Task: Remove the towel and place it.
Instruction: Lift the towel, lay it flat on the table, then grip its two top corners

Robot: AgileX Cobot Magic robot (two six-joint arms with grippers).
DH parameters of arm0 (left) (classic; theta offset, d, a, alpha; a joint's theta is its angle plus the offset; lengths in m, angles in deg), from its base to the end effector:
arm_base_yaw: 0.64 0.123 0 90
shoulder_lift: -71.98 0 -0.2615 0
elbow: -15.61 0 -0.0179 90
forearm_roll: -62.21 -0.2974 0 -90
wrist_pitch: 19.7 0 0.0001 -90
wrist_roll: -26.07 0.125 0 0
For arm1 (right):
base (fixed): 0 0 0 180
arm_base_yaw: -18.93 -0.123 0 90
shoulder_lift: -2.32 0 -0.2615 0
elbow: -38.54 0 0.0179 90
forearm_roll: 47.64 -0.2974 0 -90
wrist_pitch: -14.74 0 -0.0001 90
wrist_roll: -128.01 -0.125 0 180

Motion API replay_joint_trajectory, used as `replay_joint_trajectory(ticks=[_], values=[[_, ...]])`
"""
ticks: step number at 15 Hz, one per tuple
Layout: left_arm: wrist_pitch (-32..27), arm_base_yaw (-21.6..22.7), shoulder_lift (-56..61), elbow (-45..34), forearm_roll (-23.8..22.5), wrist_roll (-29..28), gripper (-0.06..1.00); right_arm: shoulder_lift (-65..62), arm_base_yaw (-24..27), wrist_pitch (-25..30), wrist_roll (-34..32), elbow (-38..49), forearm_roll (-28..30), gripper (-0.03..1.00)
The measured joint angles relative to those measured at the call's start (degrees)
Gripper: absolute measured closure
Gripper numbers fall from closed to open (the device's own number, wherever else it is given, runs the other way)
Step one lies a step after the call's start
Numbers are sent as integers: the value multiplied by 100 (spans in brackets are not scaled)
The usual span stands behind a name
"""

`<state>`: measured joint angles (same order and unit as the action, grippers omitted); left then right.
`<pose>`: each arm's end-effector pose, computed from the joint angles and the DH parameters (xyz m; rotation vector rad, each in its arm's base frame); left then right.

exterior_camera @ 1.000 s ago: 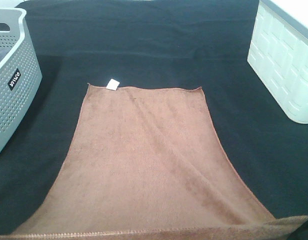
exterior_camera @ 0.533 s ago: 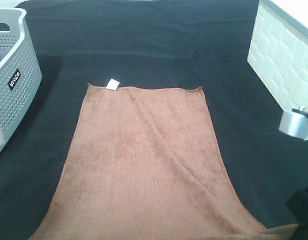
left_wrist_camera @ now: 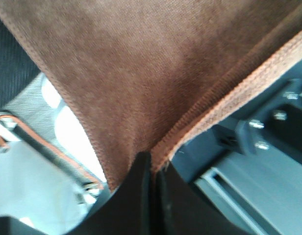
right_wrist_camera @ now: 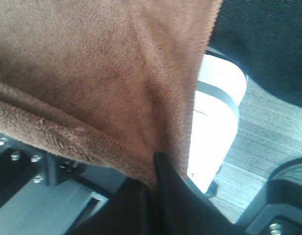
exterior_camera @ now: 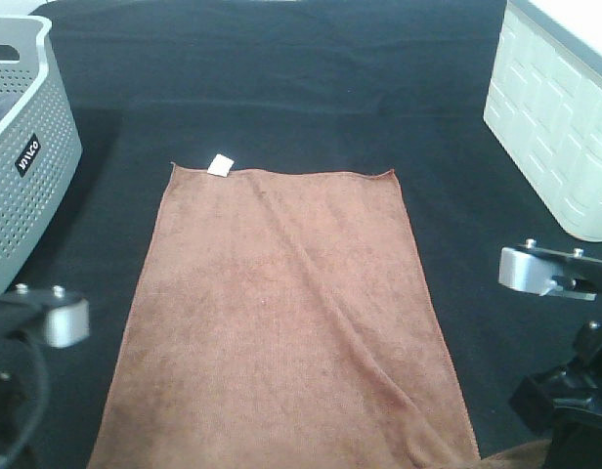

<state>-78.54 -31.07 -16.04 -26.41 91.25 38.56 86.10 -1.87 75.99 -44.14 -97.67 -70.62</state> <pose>0.1629 -0.1559 0.0935 -0.6401 -2.8036 0.5588 0.1758 0.1126 0.0992 0.4040 -2.8888 -0.4664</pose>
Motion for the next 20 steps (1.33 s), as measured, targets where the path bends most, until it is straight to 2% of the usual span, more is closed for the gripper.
replay_joint_trajectory(ticks=[1, 5, 9, 10, 12, 14, 15, 16, 17, 20], values=[[0, 0, 0, 0, 0, 0, 94, 0, 0, 0, 0, 0, 0, 97], [304, -625, -350, 120, 74, -138, 94, 160, 23, -23, 69, 0, 115, 95], [407, -705, -510, 286, 206, -155, 94, 160, 40, -46, 183, 0, 189, 88], [481, -808, -539, 292, 350, -155, 91, 160, 40, -40, 189, 0, 160, 83], [653, -997, -544, 292, 561, -166, 73, 160, 46, -29, 206, 0, 0, 69], [940, -1180, -544, 292, 779, -390, 38, 160, 46, -29, 206, 0, -155, 47], [1043, -1232, -544, 292, 808, -481, 25, 160, 46, -29, 212, 0, -206, 37], [1071, -1255, -544, 292, 831, -516, 15, 160, 46, -34, 235, 0, -235, 32], [1077, -1255, -544, 292, 871, -533, 11, 160, 46, -40, 258, 0, -246, 30], [1020, -1261, -544, 321, 900, -544, 8, 160, 46, -201, 309, -17, -258, 28]])
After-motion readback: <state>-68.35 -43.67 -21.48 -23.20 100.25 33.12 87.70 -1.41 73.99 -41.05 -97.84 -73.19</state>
